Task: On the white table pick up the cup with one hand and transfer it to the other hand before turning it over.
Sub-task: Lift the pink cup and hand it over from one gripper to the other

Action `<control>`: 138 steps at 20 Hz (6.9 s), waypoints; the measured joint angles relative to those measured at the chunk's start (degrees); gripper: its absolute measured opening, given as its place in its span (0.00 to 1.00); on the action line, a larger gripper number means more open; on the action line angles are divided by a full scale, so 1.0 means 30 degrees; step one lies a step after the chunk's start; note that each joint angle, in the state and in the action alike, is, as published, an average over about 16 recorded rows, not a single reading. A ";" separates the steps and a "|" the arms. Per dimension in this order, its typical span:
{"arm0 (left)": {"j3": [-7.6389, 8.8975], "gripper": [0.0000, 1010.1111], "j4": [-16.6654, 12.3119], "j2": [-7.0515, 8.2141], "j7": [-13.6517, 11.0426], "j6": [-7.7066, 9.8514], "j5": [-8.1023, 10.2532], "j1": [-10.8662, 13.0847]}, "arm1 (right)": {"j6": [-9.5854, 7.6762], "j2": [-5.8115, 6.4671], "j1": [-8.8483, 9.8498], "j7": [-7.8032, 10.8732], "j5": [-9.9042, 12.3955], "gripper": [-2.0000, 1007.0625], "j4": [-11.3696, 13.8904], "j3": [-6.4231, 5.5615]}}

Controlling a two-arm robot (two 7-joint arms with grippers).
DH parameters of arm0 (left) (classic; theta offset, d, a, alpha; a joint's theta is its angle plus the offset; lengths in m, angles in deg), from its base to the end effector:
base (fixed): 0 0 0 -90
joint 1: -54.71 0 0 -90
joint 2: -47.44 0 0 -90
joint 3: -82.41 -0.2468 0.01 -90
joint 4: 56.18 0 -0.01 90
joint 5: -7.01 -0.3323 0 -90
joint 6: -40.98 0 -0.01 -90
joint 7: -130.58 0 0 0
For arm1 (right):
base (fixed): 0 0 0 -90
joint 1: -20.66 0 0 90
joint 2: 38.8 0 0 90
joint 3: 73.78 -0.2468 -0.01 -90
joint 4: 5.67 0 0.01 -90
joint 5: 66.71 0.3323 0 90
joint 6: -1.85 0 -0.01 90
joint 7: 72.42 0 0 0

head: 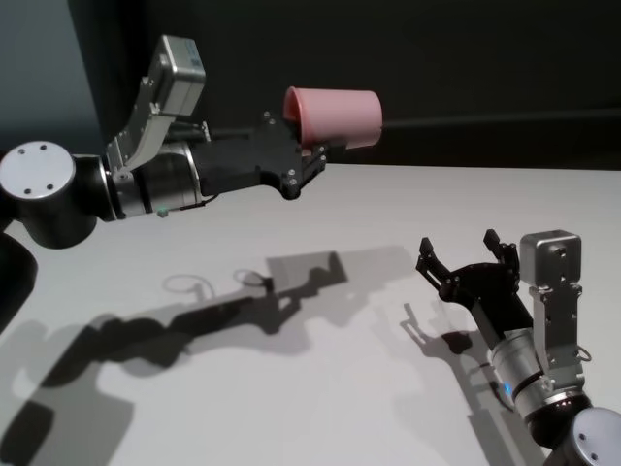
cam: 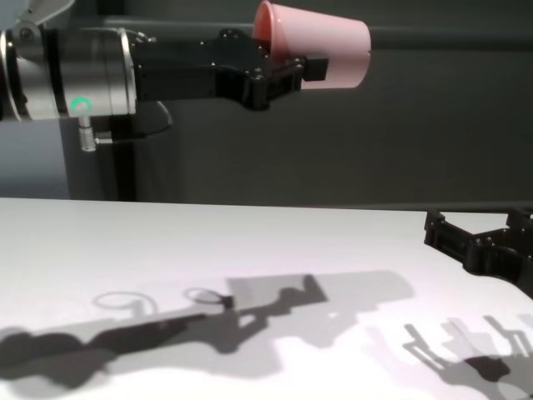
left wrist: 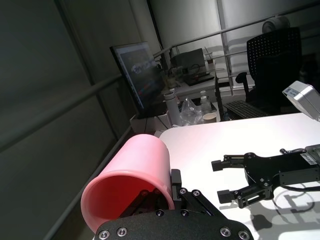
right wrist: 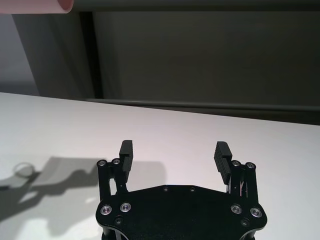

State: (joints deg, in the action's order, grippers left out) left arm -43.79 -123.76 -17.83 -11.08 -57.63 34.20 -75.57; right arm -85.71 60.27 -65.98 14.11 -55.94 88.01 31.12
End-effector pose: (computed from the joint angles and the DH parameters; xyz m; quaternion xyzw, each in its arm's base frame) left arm 0.4769 -0.0116 -0.1589 0.0492 -0.1374 0.1547 0.9771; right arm 0.3254 0.0524 -0.2653 0.0183 0.0179 -0.6311 0.7753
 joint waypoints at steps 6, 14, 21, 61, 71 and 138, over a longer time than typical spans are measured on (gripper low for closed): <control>-0.0019 0.04 0.0395 -0.0160 0.0047 -0.0066 0.0198 -0.0259 | 0.0000 0.0000 0.0000 0.0000 0.0000 0.99 0.0000 0.0000; 0.0149 0.04 0.0712 -0.0285 0.0152 -0.0055 0.0457 -0.0480 | 0.0000 0.0000 0.0000 0.0000 0.0000 0.99 0.0000 0.0000; 0.0202 0.04 0.0694 -0.0291 0.0195 -0.0010 0.0502 -0.0494 | -0.0029 -0.0080 -0.0081 0.0621 0.0453 0.99 -0.0047 -0.0086; 0.0120 0.04 0.0709 -0.0262 0.0111 -0.0137 0.0335 -0.0494 | -0.0817 -0.2106 -0.4387 1.4710 1.5703 0.99 -0.6473 -0.0895; 0.0120 0.04 0.0709 -0.0262 0.0112 -0.0139 0.0335 -0.0494 | -0.1488 -0.2503 -0.4776 1.3359 1.6581 1.00 -0.6113 -0.0545; 0.0119 0.04 0.0712 -0.0261 0.0120 -0.0135 0.0338 -0.0494 | -0.1994 -0.4522 -0.7735 1.3177 2.3835 0.99 -0.9337 0.0407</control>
State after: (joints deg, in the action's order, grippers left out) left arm -43.43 -121.63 -18.61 -10.72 -58.04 35.21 -77.05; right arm -91.69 46.70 -89.18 53.64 15.57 60.00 32.34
